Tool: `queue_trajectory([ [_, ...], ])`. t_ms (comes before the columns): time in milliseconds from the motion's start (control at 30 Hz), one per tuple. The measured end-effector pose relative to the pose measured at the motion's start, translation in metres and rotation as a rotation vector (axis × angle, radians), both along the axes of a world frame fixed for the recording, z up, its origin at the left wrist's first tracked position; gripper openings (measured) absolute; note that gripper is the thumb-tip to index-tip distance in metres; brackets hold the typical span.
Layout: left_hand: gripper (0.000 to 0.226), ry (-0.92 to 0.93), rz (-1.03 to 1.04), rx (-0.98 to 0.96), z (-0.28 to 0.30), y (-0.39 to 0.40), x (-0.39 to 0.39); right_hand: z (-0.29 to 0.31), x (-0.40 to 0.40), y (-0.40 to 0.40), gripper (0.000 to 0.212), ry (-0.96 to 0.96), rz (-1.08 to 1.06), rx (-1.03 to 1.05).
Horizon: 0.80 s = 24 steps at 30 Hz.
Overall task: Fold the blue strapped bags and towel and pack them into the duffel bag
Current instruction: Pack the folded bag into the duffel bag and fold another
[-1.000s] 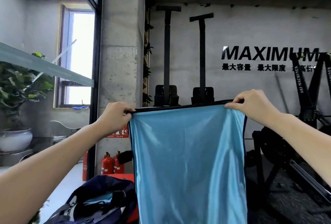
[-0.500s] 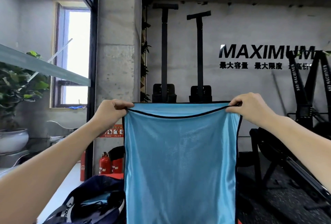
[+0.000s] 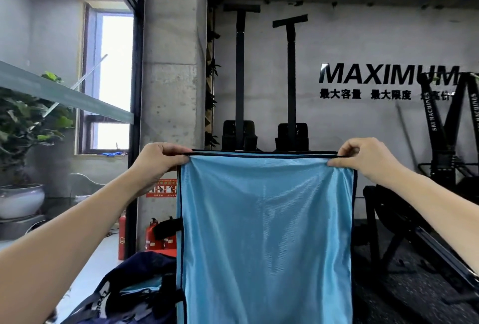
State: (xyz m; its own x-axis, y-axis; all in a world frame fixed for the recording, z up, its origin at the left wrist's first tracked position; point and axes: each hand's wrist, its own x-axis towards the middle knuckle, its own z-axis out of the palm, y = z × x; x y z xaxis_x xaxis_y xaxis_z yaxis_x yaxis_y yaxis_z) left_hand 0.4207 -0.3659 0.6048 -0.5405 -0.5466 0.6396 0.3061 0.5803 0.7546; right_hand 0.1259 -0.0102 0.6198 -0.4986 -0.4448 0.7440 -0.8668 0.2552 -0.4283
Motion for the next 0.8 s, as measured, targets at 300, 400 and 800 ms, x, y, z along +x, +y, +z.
queue_trajectory([
  [300,0.017,-0.021,0.056,0.013,0.005,-0.001,0.004,-0.002,0.015,0.003,0.045,0.026,0.004,-0.038],
  [400,0.015,-0.045,0.07,-0.002,0.006,0.003,0.006,-0.002,0.019,0.006,0.048,0.031,0.002,-0.05],
  [800,0.025,-0.007,0.152,-0.186,0.005,0.011,0.013,-0.002,0.027,0.014,0.057,-0.039,0.109,-0.09],
])
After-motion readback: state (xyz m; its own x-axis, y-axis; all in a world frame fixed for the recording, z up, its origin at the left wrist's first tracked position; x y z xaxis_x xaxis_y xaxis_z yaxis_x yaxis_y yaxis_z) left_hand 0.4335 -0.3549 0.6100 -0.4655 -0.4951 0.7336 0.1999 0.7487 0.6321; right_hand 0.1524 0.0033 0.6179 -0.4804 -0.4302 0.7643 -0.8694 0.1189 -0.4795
